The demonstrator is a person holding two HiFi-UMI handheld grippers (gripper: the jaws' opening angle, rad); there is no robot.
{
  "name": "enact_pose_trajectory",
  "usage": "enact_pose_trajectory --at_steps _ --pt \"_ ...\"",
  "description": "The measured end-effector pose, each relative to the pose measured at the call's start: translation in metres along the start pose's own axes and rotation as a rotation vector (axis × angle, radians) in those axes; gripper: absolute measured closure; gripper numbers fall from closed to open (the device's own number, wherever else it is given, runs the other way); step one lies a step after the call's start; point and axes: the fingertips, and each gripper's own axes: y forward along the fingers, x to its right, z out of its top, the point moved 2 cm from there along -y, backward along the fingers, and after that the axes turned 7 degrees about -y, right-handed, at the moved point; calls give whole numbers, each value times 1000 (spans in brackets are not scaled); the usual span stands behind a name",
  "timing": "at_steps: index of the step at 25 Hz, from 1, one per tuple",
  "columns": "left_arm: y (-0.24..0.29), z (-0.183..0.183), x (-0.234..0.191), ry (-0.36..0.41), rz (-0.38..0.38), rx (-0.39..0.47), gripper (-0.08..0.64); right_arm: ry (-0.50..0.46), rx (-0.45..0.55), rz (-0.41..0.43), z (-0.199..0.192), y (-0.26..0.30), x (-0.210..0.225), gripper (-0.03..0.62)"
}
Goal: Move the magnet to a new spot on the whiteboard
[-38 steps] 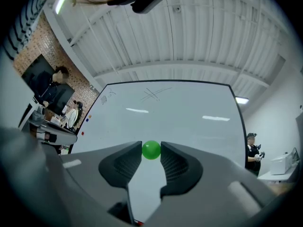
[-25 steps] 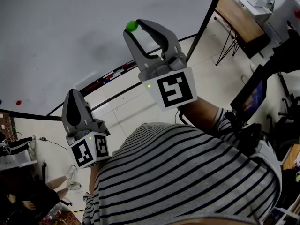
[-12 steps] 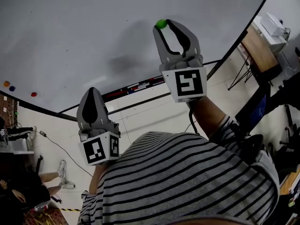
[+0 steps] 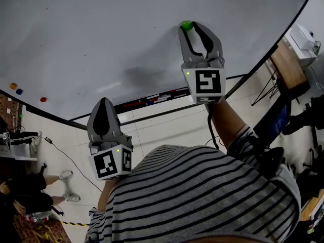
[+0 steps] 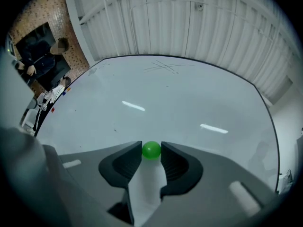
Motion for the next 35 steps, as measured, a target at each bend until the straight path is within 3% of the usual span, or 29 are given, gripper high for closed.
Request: enact_pose_trajectory --at_steps 6,10,19,23,29,35 --pt "-4 -2 5 3 -3 -8 545 14 3 14 -5 1 0 469" --pt "-14 1 14 12 1 1 545 55 51 22 12 -21 5 469" --pt "-35 10 69 17 -22 18 545 175 47 116 27 -122 20 474" --pt "-52 9 106 26 -29 10 545 263 32 148 28 -176 31 537" --pt "-82 -2 162 42 -27 -10 545 310 -19 166 15 -240 57 592" --pt "-115 -10 190 37 -21 -38 545 338 -57 210 9 -285 52 592"
